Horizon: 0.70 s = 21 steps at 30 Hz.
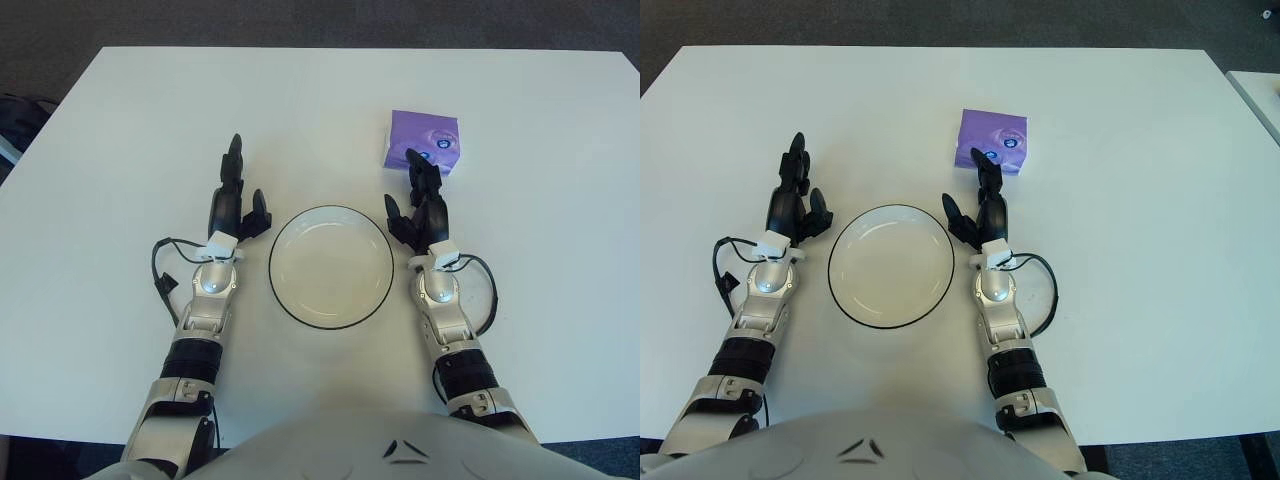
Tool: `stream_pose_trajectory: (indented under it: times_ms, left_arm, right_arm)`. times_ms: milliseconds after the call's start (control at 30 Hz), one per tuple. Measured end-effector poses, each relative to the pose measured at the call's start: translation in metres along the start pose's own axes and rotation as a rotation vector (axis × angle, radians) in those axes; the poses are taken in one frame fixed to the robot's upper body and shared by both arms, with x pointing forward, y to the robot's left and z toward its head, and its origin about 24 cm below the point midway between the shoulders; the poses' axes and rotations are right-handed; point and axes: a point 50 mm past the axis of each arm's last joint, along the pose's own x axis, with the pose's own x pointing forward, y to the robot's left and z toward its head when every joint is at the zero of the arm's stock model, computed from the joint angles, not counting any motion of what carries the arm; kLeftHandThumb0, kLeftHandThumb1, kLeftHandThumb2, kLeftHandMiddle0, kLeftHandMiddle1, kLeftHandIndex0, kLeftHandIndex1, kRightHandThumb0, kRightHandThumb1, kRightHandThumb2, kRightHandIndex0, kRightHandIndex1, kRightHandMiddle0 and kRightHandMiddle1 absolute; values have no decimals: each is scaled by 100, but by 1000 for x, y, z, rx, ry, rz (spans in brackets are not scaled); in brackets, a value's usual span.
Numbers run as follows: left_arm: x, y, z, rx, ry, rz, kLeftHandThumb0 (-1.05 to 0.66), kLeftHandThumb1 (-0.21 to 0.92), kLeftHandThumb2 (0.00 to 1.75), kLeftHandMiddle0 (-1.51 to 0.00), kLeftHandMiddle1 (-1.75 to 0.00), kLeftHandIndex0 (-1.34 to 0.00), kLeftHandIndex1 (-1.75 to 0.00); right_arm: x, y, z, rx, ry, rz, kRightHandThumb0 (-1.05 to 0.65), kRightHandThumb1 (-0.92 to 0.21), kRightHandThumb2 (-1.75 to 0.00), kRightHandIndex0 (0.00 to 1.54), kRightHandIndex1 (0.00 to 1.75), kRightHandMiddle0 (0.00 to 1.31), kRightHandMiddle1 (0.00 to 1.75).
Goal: Put the tissue paper into the plate.
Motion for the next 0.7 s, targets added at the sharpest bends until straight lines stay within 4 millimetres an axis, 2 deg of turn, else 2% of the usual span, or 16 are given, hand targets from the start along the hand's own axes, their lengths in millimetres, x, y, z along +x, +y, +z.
stream_pose_trajectory:
  times_ms: [700]
  left_arm:
    - [-1,0,2,7,-7,-2,-81,92,95,-12,0,0,-22]
  right_arm:
    - [-3,-1,1,1,-3,-3,-63,-90,-49,29,21,0,55]
